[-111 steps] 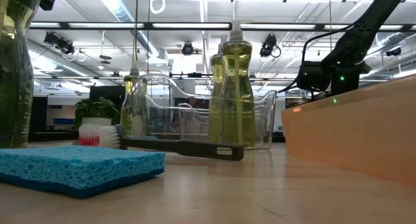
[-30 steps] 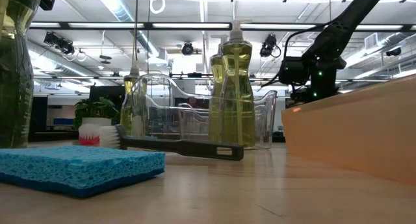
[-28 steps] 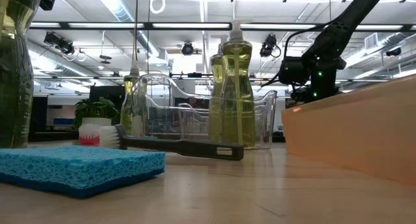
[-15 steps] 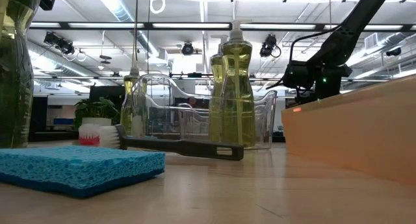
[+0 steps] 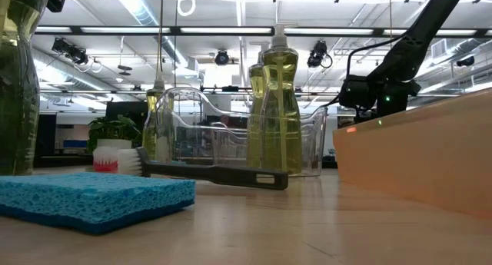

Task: Pick & Place Kitchen Sink Supplies
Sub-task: Put the blue sponge into the top transparent bin

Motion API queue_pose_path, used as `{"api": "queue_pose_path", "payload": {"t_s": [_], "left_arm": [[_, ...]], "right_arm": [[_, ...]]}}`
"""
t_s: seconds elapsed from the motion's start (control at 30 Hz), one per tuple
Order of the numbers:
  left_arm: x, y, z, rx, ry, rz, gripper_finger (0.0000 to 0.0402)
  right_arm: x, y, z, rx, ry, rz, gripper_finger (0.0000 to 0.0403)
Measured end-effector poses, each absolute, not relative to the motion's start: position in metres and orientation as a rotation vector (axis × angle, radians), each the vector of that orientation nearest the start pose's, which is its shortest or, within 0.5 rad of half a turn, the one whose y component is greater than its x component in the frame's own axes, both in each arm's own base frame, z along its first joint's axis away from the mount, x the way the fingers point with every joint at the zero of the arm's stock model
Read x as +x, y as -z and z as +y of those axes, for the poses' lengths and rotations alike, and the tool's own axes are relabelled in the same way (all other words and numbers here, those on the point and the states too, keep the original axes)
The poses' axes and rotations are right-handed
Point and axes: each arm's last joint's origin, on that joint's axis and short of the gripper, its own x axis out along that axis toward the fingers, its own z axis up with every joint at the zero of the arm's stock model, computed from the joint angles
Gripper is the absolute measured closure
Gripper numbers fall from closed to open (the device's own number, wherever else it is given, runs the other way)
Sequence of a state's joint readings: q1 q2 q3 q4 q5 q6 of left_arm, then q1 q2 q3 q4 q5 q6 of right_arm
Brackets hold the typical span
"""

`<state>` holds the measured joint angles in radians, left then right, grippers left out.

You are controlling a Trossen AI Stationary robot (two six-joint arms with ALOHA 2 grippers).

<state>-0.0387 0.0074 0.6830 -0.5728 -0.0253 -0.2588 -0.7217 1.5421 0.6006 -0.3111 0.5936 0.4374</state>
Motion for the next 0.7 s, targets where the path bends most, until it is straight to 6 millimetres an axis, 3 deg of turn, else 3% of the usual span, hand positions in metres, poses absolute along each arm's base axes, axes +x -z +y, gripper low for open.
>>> {"api": "queue_pose_path", "payload": {"t_s": [0.37, 0.7], "left_arm": [[0.0058, -0.3154, 0.0005, -0.262, 0.027, -0.1, 0.0365], [0.0059, -0.3154, 0.0005, -0.262, 0.026, -0.1, 0.0365]], "right_arm": [[0.1656, -0.1174, -0.167, 0.439, 1.372, 1.06, 0.0389], [0.1686, -0.1228, -0.1599, 0.46, 1.29, 1.065, 0.0401]]}}
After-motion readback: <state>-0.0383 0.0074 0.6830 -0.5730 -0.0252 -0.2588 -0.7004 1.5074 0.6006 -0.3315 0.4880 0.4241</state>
